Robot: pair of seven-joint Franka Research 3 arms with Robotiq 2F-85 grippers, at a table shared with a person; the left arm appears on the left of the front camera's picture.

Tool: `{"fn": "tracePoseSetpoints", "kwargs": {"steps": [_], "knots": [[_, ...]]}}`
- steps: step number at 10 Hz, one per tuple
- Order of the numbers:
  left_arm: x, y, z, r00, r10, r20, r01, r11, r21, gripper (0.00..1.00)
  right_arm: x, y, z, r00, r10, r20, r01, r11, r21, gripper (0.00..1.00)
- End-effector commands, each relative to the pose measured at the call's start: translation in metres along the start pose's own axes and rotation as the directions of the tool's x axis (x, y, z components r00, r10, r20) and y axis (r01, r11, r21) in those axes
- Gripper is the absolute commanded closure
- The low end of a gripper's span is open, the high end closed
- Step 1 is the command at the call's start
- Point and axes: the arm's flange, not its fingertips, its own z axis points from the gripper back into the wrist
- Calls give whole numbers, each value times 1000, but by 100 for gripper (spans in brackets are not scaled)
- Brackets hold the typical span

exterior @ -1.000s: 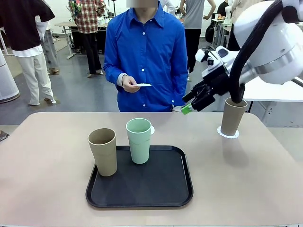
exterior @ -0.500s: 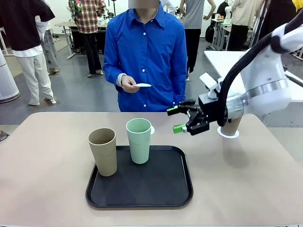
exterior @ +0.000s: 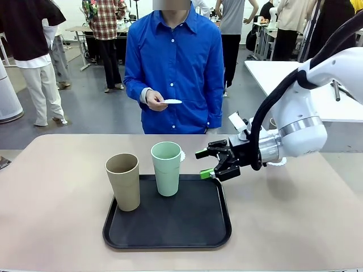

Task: Place coasters on the table and set cups on them.
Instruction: Take one Reusable plastic cup from the Flat Tray and place it on a coaster set by the human.

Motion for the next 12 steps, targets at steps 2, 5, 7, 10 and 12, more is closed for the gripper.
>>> {"fn": "tracePoseSetpoints", "kwargs": {"steps": [2, 5, 7, 10, 12], "knots": [[-1, 0, 1, 1000, -8, 10, 8, 1000, -17, 0, -9, -11, -16, 999, -42, -25, 41, 998, -40, 0], [-1, 0, 1, 1000, -8, 10, 8, 1000, -17, 0, -7, -2, -5, 1000, -19, -13, 19, 1000, -20, 0], [-1, 0, 1, 1000, -8, 10, 8, 1000, -17, 0, -7, -2, -5, 1000, -19, -13, 19, 1000, -20, 0], [-1, 0, 1, 1000, -8, 10, 8, 1000, -17, 0, -10, -9, -16, 999, -35, -1, 35, 999, -37, 0], [-1, 0, 1, 1000, -8, 10, 8, 1000, -17, 0, -19, -16, -30, 999, -35, 22, 36, 998, -57, 0]]}}
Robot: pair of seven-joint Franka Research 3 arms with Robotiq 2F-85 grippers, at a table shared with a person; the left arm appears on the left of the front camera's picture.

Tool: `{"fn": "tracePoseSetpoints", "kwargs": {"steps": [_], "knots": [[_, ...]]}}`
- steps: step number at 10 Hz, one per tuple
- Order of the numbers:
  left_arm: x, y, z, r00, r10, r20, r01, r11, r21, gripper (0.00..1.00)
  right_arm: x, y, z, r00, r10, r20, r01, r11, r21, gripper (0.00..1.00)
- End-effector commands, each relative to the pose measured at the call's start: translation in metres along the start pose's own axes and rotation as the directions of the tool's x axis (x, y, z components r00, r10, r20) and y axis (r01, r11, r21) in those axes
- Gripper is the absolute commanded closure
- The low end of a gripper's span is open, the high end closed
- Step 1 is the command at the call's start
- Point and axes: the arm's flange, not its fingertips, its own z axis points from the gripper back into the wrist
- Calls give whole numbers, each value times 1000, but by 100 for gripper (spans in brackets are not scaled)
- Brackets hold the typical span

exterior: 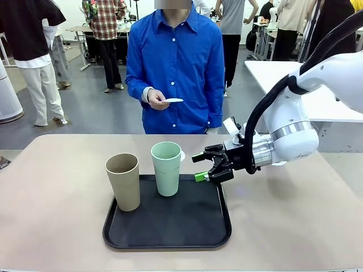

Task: Place coasters on the table and set cups on them.
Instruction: Take one Reusable plastic cup from the Flat Tray and place it on a coaster set by the human.

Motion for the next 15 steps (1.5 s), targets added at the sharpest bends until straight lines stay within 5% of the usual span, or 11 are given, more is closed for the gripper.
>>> {"fn": "tracePoseSetpoints", "kwargs": {"steps": [1, 15], "knots": [[-1, 0, 1, 1000, -8, 10, 8, 1000, -17, 0, -12, -13, -21, 999, 0, 38, 1, 999, -34, 0], [-1, 0, 1, 1000, -8, 10, 8, 1000, -17, 0, -29, -33, -66, 999, -16, 28, 16, 1000, 15, 0]]}}
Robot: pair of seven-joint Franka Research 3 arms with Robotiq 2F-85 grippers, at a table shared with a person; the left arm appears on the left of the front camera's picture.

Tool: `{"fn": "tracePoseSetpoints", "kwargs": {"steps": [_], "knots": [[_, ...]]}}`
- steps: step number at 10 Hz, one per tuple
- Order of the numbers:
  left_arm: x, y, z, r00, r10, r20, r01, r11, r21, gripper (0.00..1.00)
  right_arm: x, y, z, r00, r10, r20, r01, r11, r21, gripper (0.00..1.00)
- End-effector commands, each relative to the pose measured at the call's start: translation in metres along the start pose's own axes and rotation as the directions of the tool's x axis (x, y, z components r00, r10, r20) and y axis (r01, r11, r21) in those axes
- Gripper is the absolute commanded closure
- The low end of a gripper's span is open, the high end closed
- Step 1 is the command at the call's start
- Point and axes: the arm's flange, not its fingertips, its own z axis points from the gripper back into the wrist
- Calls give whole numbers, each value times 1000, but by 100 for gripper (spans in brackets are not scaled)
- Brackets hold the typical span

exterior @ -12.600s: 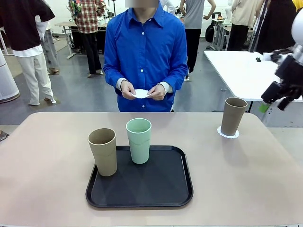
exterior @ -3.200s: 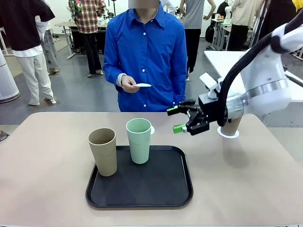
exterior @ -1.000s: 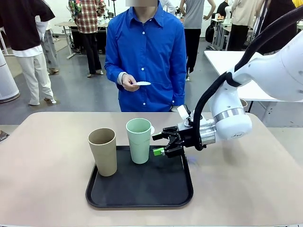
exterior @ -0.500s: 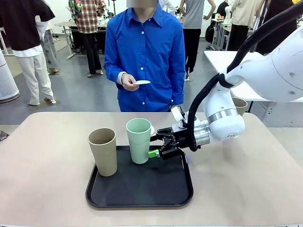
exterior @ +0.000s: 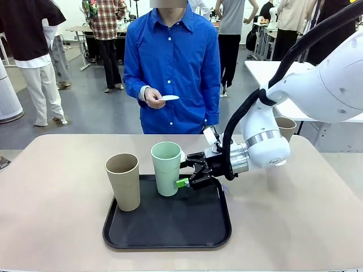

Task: Place coasters on the table and set cups on them.
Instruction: Take one Reusable plastic cup from the Flat Tray and place it on a coaster set by the human.

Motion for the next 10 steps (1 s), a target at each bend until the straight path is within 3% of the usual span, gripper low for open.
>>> {"fn": "tracePoseSetpoints", "kwargs": {"steps": [1, 10], "knots": [[-1, 0, 1, 1000, -8, 10, 8, 1000, -17, 0, -2, -6, -8, 1000, -2, 6, 2, 1000, -13, 0], [-1, 0, 1, 1000, -8, 10, 8, 1000, -17, 0, -3, -17, -40, 1000, 3, 2, -3, 1000, 28, 0]]}}
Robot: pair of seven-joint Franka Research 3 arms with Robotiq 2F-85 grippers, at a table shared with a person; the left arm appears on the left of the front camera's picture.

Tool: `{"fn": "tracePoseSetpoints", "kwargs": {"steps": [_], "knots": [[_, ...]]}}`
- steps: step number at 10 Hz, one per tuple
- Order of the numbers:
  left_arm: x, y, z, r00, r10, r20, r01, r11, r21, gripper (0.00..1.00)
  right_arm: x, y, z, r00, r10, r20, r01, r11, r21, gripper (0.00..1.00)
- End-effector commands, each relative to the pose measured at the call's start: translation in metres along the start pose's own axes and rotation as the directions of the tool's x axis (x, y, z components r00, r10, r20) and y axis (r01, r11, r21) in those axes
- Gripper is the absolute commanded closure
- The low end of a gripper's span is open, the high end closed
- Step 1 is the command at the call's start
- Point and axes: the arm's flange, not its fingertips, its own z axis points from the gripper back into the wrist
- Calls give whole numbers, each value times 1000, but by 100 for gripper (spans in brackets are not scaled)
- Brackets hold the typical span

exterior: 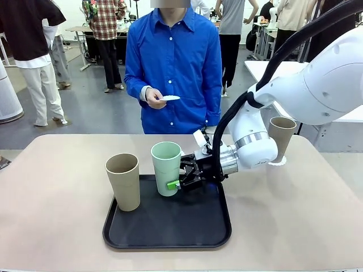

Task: Place coasters on the table and set cups on them.
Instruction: Take one Reusable plastic cup from the Flat Tray and place it on a coaster set by the human.

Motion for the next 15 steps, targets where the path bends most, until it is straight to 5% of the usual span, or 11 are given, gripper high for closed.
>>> {"fn": "tracePoseSetpoints", "kwargs": {"steps": [1, 4, 8, 10, 11, 15], "knots": [[-1, 0, 1, 1000, -8, 10, 8, 1000, -17, 0, -1, -9, -11, 1000, -12, 7, 12, 1000, -5, 0], [-1, 0, 1, 1000, -8, 10, 8, 1000, -17, 0, 0, -8, -12, 1000, 5, 12, -5, 1000, 2, 0], [-1, 0, 1, 1000, -8, 10, 8, 1000, -17, 0, -1, -8, -12, 1000, 9, 24, -10, 1000, 4, 100], [-1, 0, 1, 1000, -8, 10, 8, 1000, -17, 0, 8, 0, -9, 999, 28, 46, -29, 1000, 12, 100], [-1, 0, 1, 1000, -8, 10, 8, 1000, -17, 0, 21, 9, -6, 998, 24, 63, -25, 1000, 14, 34], [-1, 0, 1, 1000, -8, 10, 8, 1000, -17, 0, 110, 39, 22, 997, 29, 72, -25, 999, -46, 34]]}}
